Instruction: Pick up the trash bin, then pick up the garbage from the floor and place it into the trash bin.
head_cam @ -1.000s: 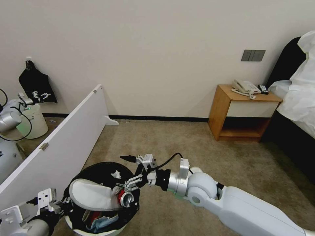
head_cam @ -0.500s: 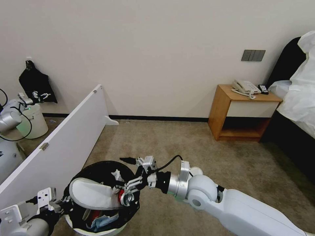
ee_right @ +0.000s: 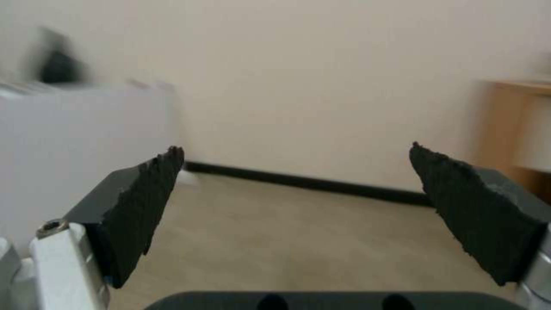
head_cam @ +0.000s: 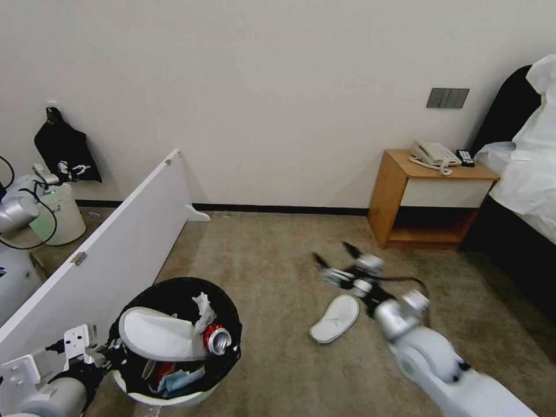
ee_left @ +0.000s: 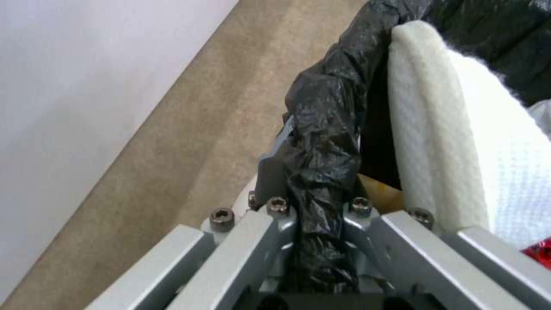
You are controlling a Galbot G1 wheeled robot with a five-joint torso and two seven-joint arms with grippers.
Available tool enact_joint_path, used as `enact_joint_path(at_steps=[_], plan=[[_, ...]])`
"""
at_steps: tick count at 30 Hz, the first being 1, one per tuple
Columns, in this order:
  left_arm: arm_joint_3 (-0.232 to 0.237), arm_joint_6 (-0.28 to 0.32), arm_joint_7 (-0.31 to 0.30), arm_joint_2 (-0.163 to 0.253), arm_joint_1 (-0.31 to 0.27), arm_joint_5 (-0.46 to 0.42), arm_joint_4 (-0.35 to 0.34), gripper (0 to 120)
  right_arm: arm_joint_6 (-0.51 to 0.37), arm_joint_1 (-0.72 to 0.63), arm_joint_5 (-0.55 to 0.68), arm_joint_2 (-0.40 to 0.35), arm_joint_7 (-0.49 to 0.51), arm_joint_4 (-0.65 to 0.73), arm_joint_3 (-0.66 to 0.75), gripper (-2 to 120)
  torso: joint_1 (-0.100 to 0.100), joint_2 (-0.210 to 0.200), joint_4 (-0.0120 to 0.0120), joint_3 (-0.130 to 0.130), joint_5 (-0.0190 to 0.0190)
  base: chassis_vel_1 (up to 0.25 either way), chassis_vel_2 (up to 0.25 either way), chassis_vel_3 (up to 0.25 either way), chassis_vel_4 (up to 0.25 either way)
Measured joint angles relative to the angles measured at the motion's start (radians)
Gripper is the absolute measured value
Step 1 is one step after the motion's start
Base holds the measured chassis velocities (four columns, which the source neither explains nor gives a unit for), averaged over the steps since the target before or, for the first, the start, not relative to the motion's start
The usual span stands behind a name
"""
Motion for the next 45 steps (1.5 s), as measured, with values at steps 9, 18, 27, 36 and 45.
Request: enact_joint_path(at_steps=[9,18,27,36,45], plan=[[0.015,-0.015,0.035,-0.008,-0.026,0.065,0.026,2,0.05,-0.346,-0.303,0.346,-0.06,0.058,0.32,100,0.0,0.0,0.0,0.0,0.0,0.0,0.0,0.0,0.0],[0.025,-0.017,0.045,-0.006,-0.037,0.076,0.048,2,0.136,-0.427,-0.44,0.548,-0.187,0.041,0.425,100,0.0,0.0,0.0002,0.0,-0.0003,0.0,0.0,0.0,0.0],[0.035,-0.022,0.053,-0.017,-0.024,0.1,0.049,2,0.144,-0.385,-0.432,0.589,-0.225,0.011,0.419,100,0.0,0.0,0.0003,0.0,-0.0004,0.0,0.0,0.0,0.0],[0.035,-0.023,0.054,-0.017,-0.025,0.1,0.049,2,0.144,-0.368,-0.428,0.586,-0.236,-0.01,0.4,100,0.0,0.0,0.0001,0.0,-0.0004,0.0,0.0,0.0,0.0],[0.038,-0.022,0.05,-0.012,-0.039,0.089,0.056,2,0.142,-0.353,-0.422,0.582,-0.241,-0.03,0.39,100,0.0,0.0,0.0001,0.0,-0.0005,-0.001,0.004,0.004,-0.006]])
